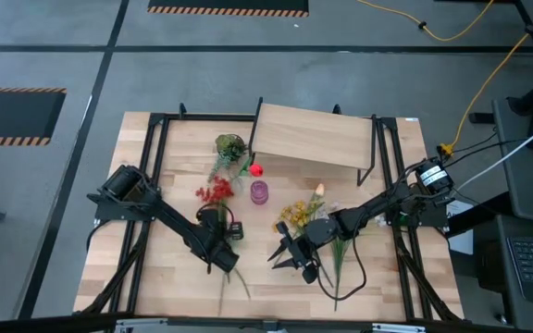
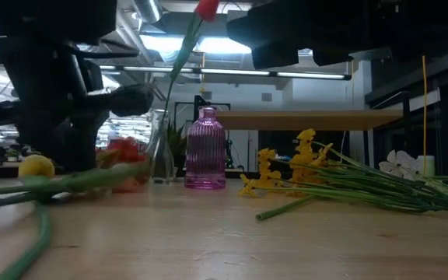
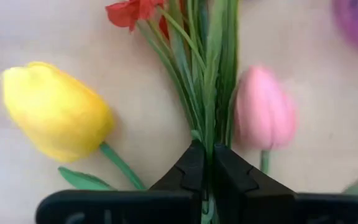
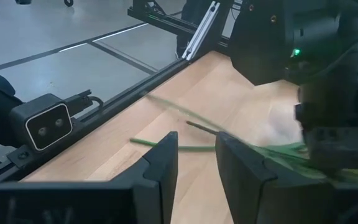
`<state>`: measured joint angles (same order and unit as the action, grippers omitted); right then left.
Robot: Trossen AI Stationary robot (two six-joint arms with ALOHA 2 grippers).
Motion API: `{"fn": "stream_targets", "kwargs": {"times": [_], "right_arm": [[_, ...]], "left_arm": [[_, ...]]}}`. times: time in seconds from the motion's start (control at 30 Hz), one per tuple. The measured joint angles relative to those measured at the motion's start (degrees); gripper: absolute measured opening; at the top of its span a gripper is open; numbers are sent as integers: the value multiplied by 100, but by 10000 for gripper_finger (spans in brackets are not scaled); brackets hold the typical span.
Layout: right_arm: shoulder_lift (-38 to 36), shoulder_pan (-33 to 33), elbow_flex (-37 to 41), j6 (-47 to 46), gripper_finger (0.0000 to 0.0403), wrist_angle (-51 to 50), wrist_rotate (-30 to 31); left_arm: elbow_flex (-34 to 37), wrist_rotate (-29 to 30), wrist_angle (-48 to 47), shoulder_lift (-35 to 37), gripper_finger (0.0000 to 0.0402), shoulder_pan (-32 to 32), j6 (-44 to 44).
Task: Pick and place flowers into a vace then onto a shelf
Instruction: Put the red flowers into the transparent vase
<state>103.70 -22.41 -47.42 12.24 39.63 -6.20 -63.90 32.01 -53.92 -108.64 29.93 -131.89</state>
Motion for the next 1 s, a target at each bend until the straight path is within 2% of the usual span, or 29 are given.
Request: {"fn": "stream_targets", "kwargs": {"times": [0.2, 0.53, 0.67, 0.8, 1.0], "right_arm": [[2, 0, 0, -38, 113, -105, 0], [2, -2, 0, -149, 113, -144, 0], [2, -2, 0, -149, 113, -142, 0], [2, -2, 0, -149, 113, -141, 0], [2, -2, 0, -149, 113, -140, 0]], "left_arm": [[0, 523, -47, 123, 7, 162, -37], [-4, 1658, -132, 720, 7, 729, 70], [-4, 1615, -132, 780, 7, 868, 74], [-4, 1314, -129, 780, 9, 945, 67], [-6, 1372, -131, 780, 21, 957, 164]]}}
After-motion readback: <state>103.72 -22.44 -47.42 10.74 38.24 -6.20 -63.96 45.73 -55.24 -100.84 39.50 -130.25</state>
